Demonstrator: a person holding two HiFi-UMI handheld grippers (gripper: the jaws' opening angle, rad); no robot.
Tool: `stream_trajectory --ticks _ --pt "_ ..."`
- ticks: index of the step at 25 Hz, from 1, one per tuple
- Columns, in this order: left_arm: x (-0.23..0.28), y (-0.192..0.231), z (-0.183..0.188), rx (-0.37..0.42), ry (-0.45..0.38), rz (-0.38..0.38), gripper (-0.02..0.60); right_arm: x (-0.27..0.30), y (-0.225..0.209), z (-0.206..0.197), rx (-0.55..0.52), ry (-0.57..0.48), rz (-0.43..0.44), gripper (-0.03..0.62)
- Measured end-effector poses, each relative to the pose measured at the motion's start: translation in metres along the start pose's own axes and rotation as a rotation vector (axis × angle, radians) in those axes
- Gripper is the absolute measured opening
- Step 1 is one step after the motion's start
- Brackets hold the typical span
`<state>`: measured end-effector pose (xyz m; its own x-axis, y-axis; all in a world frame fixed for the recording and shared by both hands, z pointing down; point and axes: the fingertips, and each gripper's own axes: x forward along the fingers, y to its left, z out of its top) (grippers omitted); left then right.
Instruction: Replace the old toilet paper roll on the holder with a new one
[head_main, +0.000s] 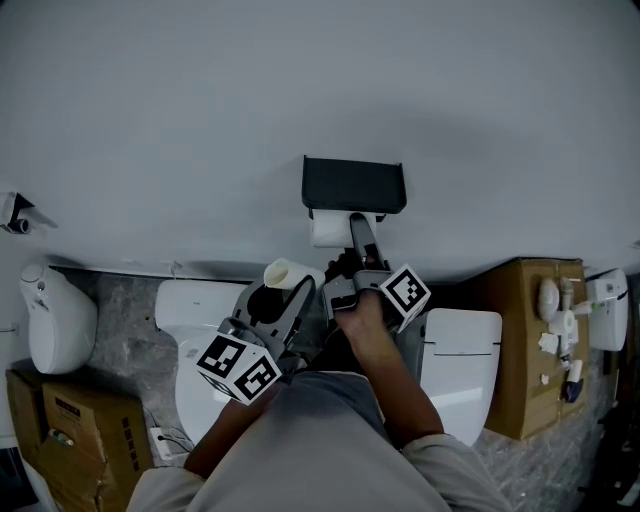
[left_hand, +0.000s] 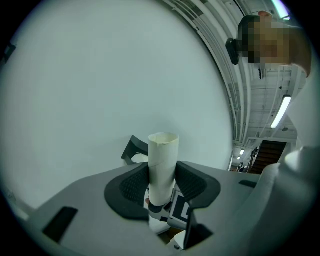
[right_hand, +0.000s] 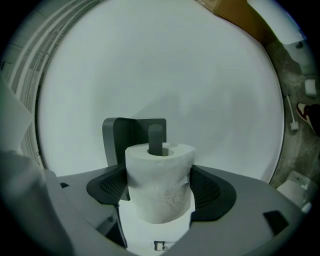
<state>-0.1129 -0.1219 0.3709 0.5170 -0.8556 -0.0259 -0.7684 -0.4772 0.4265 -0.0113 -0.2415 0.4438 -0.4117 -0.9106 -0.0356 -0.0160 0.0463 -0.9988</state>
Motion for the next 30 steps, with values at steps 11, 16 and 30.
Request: stream_trajectory --ticks 11,16,30 --pt "0.024 0.0 0.015 0.03 -0.025 0.008 0.161 -0.024 0.001 -0.007 -0.072 0.099 0.022 0.385" --pt "0.044 -0.003 0.033 0.078 -0.023 -0.028 0.161 -0.042 -0.01 -0.015 -0.065 0.14 -0.007 0.385" --pt "0.093 0.001 0.101 0.228 -0.077 -0.073 0.161 -0.071 -0.013 -0.02 -0.199 0.22 -0.009 0.382"
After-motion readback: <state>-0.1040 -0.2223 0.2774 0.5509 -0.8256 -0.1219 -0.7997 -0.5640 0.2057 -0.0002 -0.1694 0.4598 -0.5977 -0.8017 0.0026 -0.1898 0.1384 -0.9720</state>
